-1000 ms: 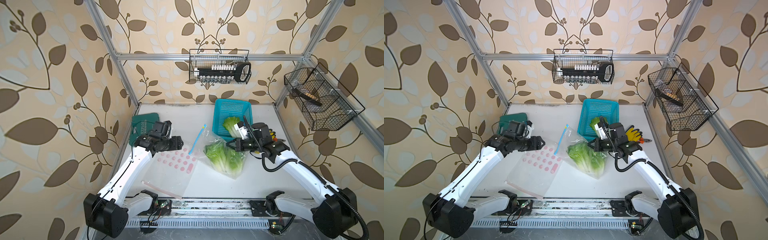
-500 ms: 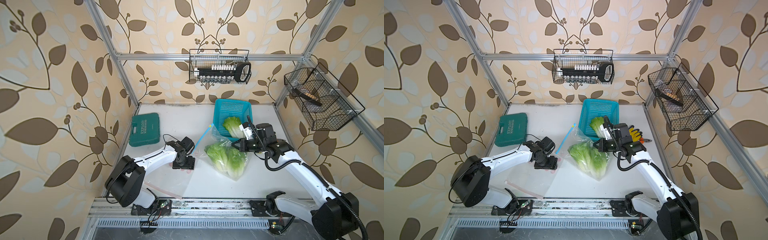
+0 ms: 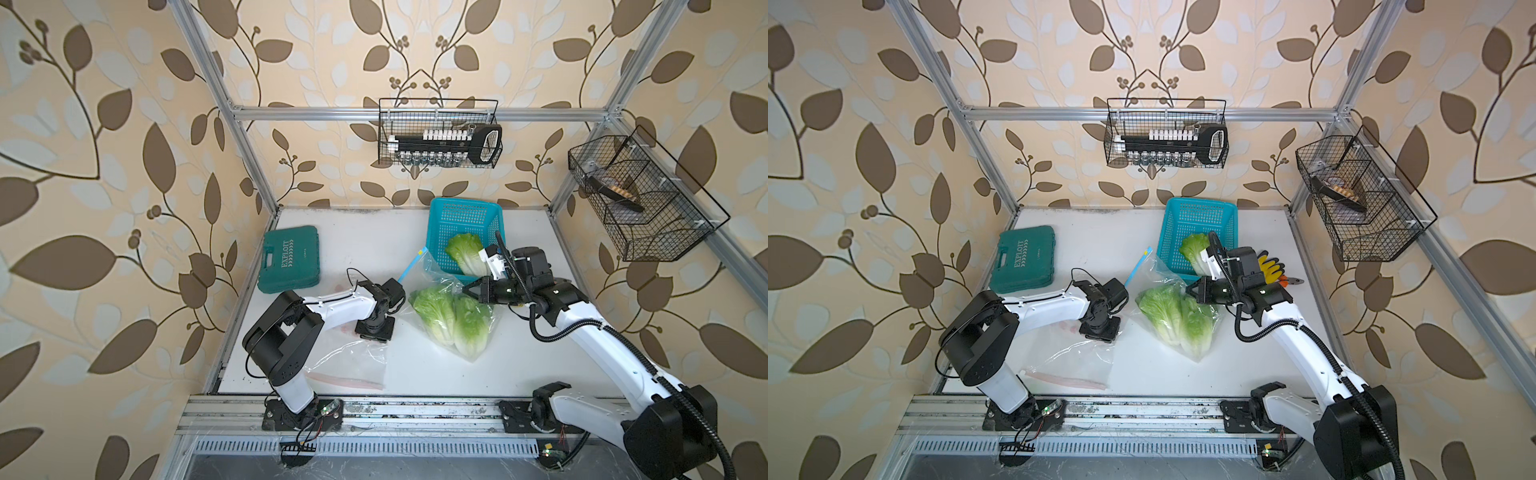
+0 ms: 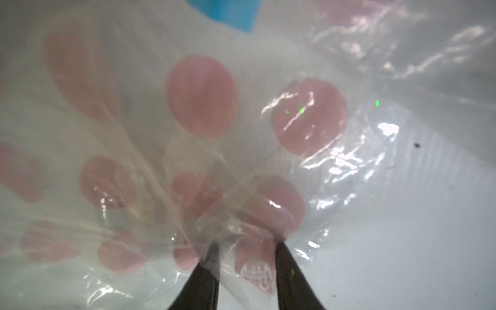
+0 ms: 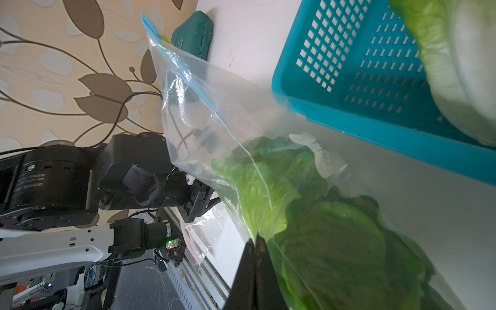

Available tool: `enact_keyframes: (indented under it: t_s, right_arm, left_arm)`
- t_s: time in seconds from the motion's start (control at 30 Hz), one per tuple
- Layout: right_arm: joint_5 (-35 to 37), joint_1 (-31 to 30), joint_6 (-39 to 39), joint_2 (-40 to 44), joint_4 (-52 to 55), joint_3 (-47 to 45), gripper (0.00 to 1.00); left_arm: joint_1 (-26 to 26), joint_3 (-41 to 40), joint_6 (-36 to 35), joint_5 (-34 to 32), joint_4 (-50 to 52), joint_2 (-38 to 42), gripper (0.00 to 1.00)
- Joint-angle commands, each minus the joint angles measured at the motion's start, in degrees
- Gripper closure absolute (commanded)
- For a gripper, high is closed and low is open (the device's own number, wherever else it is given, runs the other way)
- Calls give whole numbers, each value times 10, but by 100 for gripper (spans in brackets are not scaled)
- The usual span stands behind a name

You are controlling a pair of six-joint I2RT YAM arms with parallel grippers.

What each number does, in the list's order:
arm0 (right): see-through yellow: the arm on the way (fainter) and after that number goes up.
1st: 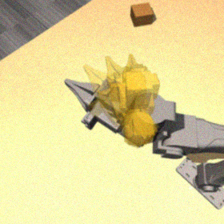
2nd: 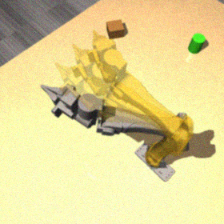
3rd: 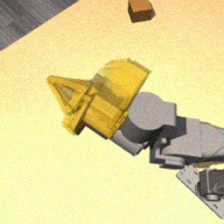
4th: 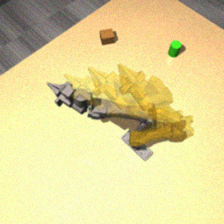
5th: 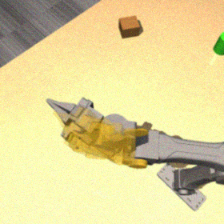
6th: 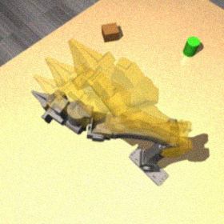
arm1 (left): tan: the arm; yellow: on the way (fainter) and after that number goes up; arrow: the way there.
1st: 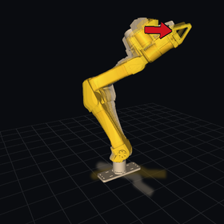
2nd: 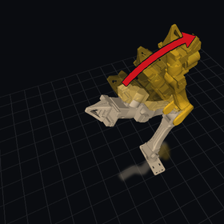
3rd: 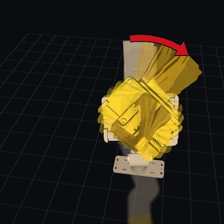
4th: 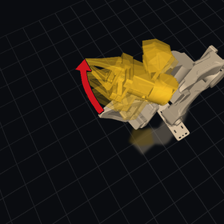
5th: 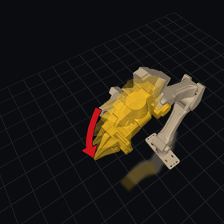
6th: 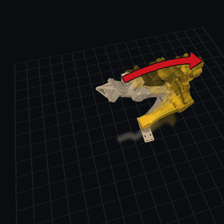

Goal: Put the chinese cabbages into a zipper bag and zip it
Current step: Pick up the zipper food storage bag at the center of the board, then place the zipper food storage bag at the center of the board.

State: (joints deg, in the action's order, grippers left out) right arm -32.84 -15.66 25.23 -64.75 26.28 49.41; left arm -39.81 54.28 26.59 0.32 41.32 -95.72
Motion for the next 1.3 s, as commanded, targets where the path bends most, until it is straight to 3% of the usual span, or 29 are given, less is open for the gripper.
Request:
enact_keyframes:
  t_s: [0.0, 0.1, 0.2, 0.27, 0.4, 0.63, 0.8, 0.9, 1.0, 1.13, 1.2, 1.27]
  right_arm:
    - [-24, 1, 23, 15, -2, -19, 100]
    - [-43, 1, 68, 25, -21, -39, 100]
    - [-46, -14, 162, 34, -71, -64, 100]
    - [-15, -46, 249, 38, -129, -81, 100]
    - [65, -123, 370, 6, -221, -64, 100]
    - [181, -235, 480, -129, -313, 63, 100]
    - [225, -264, 598, -239, -398, 120, 100]
    - [261, -257, 558, -281, -324, 148, 100]
    - [266, -269, 416, -330, -182, 216, 96]
    - [249, -286, 253, -371, -78, 246, 57]
    - [239, -292, 166, -375, -11, 267, 43]
    - [218, -295, 93, -372, 39, 276, 34]
  left_arm:
    - [1, -2, -27, -53, 15, 0, 76]
    - [30, 26, -54, -61, 53, 48, 82]
    - [105, 43, -88, -47, 69, 122, 92]
    - [170, 60, -111, -18, 66, 169, 100]
    - [253, 142, -135, 5, 94, 206, 100]
    - [306, 276, -152, -2, 128, 241, 100]
    - [313, 314, -156, -3, 129, 262, 100]
    - [313, 315, -160, 4, 128, 269, 100]
    - [313, 323, -160, 15, 131, 274, 100]
    - [313, 343, -160, 39, 130, 276, 100]
    - [313, 351, -156, 59, 127, 274, 100]
    - [312, 352, -154, 78, 121, 272, 100]
